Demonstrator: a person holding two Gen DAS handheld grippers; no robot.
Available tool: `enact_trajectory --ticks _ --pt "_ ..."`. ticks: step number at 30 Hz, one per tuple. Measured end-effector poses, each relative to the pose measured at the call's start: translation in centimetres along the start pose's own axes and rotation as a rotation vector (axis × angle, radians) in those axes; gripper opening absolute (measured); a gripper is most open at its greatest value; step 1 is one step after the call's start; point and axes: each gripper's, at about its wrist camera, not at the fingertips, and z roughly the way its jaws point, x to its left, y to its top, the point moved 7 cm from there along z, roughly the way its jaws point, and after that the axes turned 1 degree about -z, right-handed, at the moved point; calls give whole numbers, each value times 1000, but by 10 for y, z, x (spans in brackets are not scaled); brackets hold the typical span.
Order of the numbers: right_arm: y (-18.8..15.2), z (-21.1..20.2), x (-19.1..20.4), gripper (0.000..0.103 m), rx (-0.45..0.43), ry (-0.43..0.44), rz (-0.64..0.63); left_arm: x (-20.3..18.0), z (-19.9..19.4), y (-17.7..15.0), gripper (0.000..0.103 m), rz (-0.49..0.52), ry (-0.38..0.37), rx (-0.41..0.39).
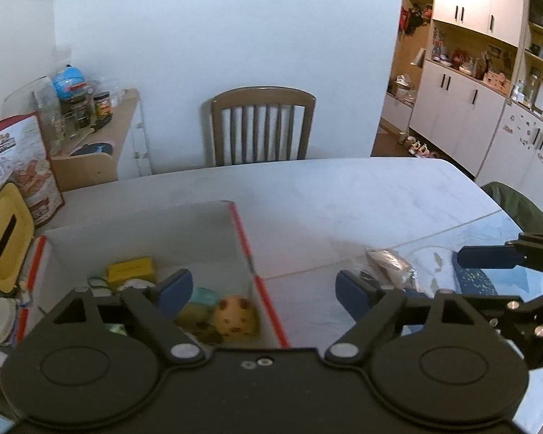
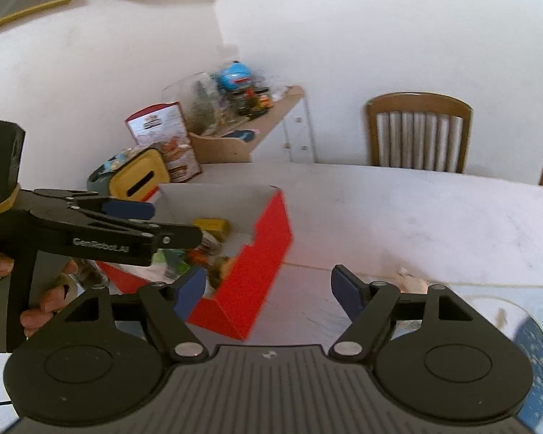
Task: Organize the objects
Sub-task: 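Move both tools back to the foil bag and clear plastic bag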
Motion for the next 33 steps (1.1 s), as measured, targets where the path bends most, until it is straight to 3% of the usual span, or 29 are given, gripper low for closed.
enact_trajectory --ticks 13,24,33 --pt "-30 -29 -80 79 15 -108 71 -64 27 -15 102 26 -30 28" --pt "-29 -1 -144 79 72 -169 176 -97 69 -34 102 55 0 59" --pt "-31 32 -164 80 139 -175 215 -107 103 -38 102 29 11 86"
